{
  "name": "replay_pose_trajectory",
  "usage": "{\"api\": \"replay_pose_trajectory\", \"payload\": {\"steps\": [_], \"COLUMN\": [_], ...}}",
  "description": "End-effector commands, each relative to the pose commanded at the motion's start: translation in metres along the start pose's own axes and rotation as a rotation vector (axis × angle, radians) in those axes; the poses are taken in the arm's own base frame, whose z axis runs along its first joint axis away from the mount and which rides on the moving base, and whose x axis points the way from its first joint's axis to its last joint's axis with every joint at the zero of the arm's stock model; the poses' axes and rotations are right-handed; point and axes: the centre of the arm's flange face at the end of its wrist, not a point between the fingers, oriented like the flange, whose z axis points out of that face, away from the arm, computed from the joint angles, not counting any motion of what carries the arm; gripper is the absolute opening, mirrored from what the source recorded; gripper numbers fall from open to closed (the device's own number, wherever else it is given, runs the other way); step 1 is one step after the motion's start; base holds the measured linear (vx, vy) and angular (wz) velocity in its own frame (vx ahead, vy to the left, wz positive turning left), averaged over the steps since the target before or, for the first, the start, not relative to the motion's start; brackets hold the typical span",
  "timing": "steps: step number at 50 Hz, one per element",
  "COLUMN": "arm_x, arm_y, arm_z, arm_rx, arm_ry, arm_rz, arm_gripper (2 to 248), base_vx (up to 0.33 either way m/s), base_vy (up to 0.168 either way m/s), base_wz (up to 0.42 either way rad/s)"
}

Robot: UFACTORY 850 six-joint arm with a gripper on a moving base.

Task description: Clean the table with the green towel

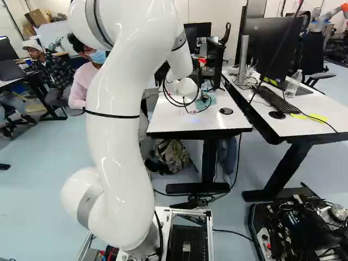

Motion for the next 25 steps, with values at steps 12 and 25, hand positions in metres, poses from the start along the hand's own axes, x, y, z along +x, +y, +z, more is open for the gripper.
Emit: {"api": "replay_pose_trajectory", "payload": {"steps": [12, 25], "arm_x": [0.008, 0.017], "arm_y": [0.014, 0.006], "arm_z": [0.016, 0.034], "arm_rx": [-0.017, -0.007], "arm_ry": [0.014, 0.03], "arm_rz": [0.012, 0.005], "arm_gripper": [37, 37], "base_vx": [0.0, 0.0], "base_vy": [0.0, 0.0], "base_wz": [0.0, 0.0]}}
